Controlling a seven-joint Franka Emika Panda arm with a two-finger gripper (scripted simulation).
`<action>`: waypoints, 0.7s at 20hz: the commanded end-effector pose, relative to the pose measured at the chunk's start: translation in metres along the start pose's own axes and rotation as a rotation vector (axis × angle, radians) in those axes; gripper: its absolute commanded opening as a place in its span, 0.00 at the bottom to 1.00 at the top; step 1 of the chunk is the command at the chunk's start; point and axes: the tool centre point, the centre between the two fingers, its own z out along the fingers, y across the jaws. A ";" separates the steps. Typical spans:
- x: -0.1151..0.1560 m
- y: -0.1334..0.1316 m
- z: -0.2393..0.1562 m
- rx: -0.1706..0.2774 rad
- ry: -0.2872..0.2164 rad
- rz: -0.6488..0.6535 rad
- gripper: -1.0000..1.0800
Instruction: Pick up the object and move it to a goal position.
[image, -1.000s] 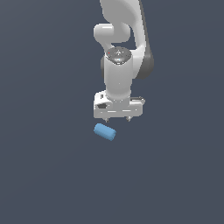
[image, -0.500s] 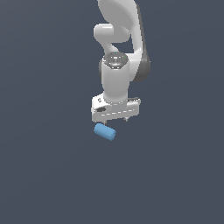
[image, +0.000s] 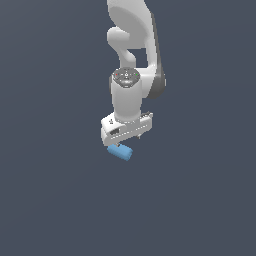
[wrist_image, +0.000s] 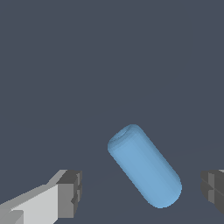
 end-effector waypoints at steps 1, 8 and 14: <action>-0.003 0.003 0.006 -0.001 -0.004 -0.066 0.96; -0.012 0.012 0.022 -0.001 -0.013 -0.246 0.96; -0.019 0.019 0.035 0.002 -0.020 -0.401 0.96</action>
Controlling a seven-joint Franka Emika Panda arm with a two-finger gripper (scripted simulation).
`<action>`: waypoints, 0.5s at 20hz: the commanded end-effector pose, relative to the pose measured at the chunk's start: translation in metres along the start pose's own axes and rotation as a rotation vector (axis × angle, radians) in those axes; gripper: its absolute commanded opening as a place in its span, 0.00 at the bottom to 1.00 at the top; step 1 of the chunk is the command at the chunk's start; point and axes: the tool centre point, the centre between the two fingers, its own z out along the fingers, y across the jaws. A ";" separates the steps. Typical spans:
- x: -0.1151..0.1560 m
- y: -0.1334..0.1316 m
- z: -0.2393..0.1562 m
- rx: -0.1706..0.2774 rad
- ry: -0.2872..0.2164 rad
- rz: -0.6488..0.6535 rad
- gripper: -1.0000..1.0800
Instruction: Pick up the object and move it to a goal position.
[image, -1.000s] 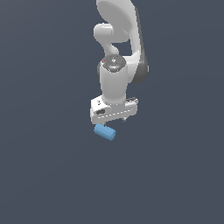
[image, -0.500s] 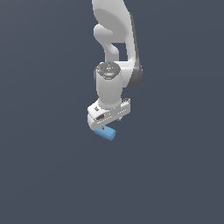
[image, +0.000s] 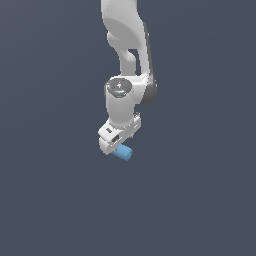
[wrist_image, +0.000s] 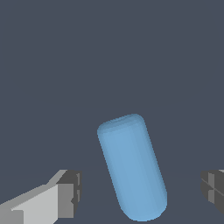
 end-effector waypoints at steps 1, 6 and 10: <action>-0.004 0.001 0.006 0.001 -0.002 -0.066 0.96; -0.010 0.004 0.015 0.004 -0.006 -0.175 0.96; -0.014 0.005 0.020 0.006 -0.007 -0.239 0.96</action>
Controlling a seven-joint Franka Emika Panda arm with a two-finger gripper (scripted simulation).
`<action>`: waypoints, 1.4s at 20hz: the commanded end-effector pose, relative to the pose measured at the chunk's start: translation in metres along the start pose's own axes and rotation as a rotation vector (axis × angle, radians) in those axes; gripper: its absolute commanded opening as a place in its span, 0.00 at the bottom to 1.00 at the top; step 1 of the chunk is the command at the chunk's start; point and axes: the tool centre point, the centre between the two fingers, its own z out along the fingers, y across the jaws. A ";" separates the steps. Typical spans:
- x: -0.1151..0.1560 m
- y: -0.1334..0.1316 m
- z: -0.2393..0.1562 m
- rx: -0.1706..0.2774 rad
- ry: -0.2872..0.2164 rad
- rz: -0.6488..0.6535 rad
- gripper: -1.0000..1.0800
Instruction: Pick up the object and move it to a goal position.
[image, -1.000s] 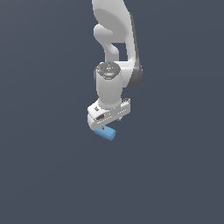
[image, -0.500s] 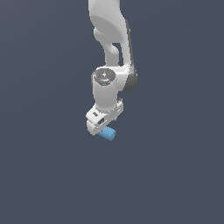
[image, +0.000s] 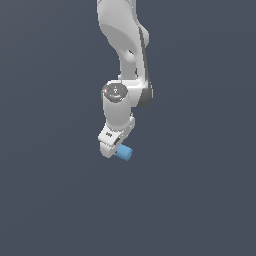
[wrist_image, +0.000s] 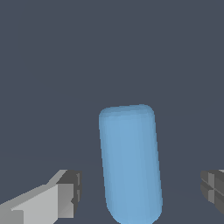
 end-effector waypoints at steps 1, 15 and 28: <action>-0.002 0.000 0.003 0.001 -0.001 -0.038 0.96; -0.005 0.000 0.013 0.003 -0.001 -0.088 0.96; -0.005 0.000 0.058 0.003 -0.001 -0.092 0.96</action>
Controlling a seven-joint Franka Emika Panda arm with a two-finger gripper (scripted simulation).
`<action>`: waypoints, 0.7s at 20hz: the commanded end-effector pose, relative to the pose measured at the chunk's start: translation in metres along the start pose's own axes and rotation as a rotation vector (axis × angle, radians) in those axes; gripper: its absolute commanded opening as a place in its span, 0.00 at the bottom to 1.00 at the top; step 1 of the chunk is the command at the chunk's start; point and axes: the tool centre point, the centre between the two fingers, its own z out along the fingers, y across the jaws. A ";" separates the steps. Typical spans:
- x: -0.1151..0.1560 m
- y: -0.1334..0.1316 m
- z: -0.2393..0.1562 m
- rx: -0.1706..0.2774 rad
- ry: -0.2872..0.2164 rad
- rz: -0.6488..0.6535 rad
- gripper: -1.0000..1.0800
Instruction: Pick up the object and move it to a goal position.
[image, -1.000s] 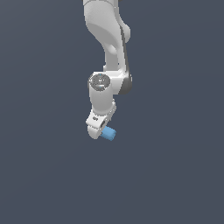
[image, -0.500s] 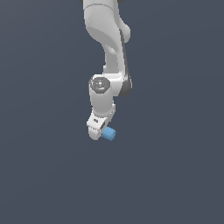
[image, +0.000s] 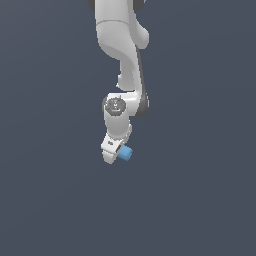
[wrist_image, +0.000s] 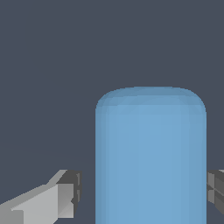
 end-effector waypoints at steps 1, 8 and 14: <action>0.000 0.001 0.001 -0.001 0.000 0.000 0.00; 0.000 0.001 0.001 -0.001 0.000 0.000 0.00; 0.000 0.001 -0.002 -0.003 0.001 0.000 0.00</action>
